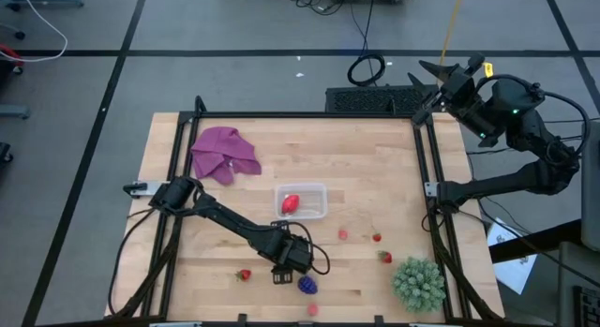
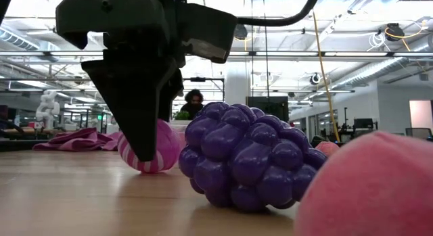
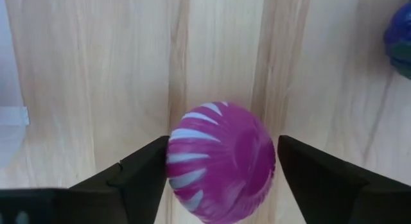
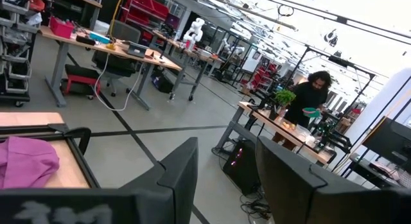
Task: Pick and placing Produce into tupperware
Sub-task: Put the violet onion into the transparent bin
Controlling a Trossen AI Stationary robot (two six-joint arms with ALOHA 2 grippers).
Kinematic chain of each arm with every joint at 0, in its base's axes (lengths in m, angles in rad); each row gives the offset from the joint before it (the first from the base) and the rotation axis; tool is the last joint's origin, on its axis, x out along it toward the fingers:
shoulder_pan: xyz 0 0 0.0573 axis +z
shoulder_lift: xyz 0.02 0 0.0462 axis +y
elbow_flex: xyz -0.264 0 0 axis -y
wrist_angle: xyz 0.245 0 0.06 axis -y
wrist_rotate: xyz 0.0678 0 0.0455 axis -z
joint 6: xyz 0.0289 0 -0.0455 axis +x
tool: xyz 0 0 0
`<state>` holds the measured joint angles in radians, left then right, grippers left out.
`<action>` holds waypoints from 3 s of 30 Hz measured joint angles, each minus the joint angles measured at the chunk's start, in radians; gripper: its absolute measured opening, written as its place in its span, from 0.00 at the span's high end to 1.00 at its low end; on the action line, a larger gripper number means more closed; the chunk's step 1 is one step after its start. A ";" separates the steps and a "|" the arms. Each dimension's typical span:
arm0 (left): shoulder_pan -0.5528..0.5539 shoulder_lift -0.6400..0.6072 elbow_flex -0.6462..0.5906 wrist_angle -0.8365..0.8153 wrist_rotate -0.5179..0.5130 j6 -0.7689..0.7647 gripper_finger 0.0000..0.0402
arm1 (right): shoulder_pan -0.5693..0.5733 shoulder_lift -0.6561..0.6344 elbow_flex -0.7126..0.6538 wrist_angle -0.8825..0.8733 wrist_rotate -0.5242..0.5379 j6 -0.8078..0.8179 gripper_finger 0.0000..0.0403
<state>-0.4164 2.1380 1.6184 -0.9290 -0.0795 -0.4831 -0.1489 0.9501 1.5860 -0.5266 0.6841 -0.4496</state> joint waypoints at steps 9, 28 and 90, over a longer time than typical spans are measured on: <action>0.000 0.000 0.000 0.000 0.000 0.000 0.41 | 0.000 0.000 0.000 0.000 0.000 0.000 0.63; 0.000 0.000 0.001 -0.010 -0.008 -0.047 0.40 | 0.000 0.000 0.000 0.000 0.000 0.000 0.63; 0.365 0.000 0.136 0.070 -0.116 0.339 0.40 | 0.000 0.000 0.000 -0.001 0.000 -0.061 0.63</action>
<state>-0.0509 2.1384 1.7546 -0.8585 -0.1955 -0.1440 -0.1487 0.9501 1.5860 -0.5274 0.6842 -0.5102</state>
